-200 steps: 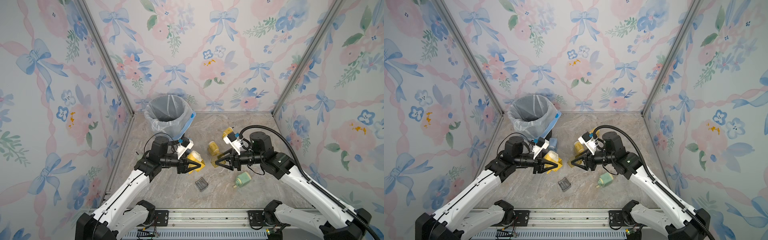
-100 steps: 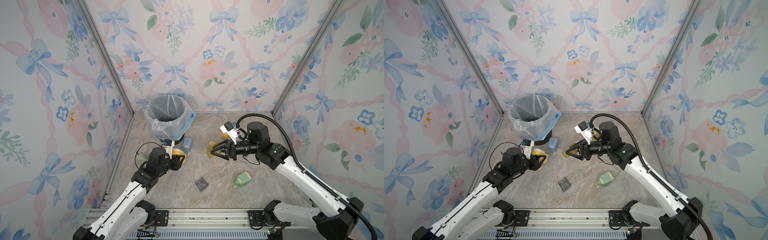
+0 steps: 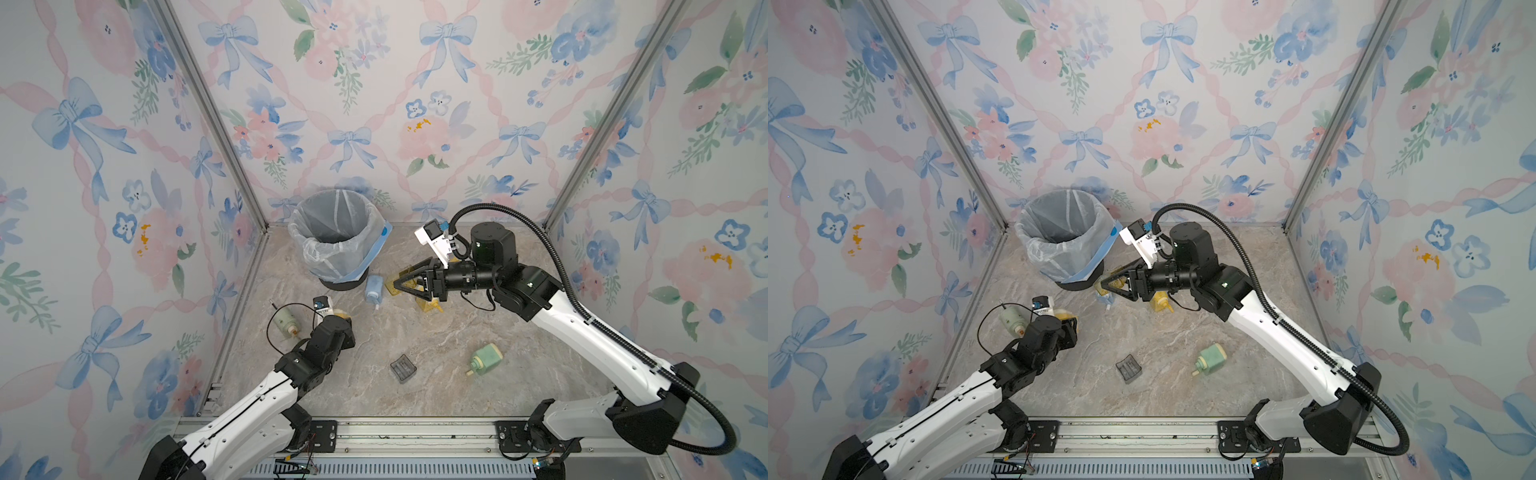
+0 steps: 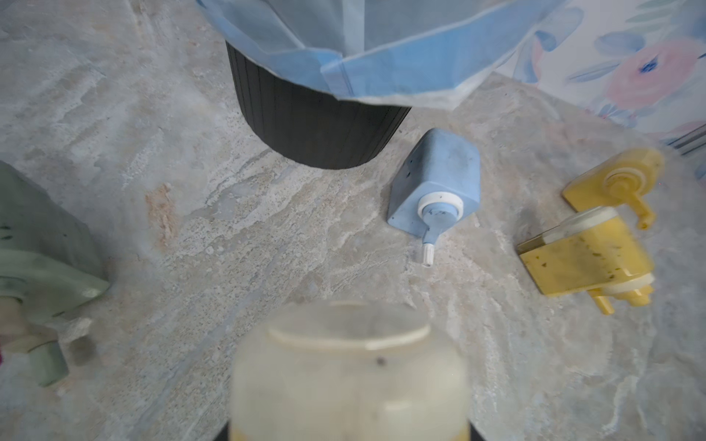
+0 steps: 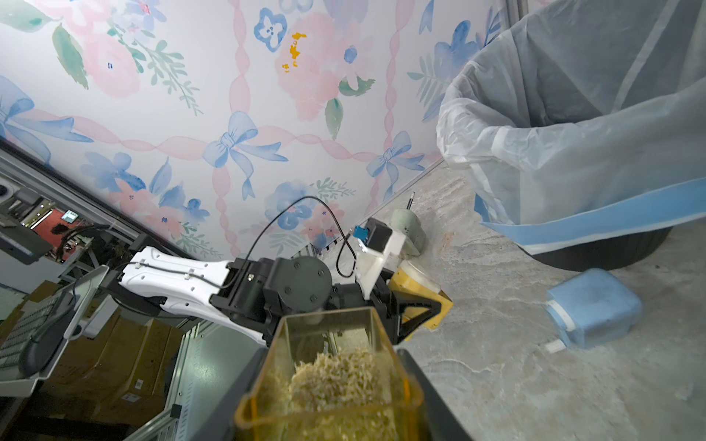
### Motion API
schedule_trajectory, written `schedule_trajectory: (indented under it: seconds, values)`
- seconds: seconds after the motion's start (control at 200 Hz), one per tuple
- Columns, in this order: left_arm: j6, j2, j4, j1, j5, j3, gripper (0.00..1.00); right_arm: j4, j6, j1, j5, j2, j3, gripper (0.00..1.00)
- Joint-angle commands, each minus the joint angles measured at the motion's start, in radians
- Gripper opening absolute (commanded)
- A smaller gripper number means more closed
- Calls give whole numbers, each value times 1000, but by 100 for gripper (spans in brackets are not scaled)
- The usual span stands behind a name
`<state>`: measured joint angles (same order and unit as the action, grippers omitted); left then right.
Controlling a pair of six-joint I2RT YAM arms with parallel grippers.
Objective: Take out the pencil sharpener tray and clean the shavings
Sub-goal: Pour the shavings into the trash bin.
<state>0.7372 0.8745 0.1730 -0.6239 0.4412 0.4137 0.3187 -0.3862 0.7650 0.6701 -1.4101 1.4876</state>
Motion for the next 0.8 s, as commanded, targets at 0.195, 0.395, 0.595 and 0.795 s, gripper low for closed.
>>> schedule_trajectory:
  seconds: [0.195, 0.395, 0.595, 0.795]
  values:
    - [52, 255, -40, -32, 37, 38, 0, 54, -87, 30, -32, -285, 359, 41]
    - [36, 305, -38, -34, -28, 58, 0, 77, -171, 25, -17, -439, 564, 41]
    - [26, 335, -37, -35, -45, 38, 0, 6, -357, 4, 20, -574, 710, 40]
    - [15, 392, -36, -36, -67, 39, 0, -53, -537, -8, 7, -671, 829, 40]
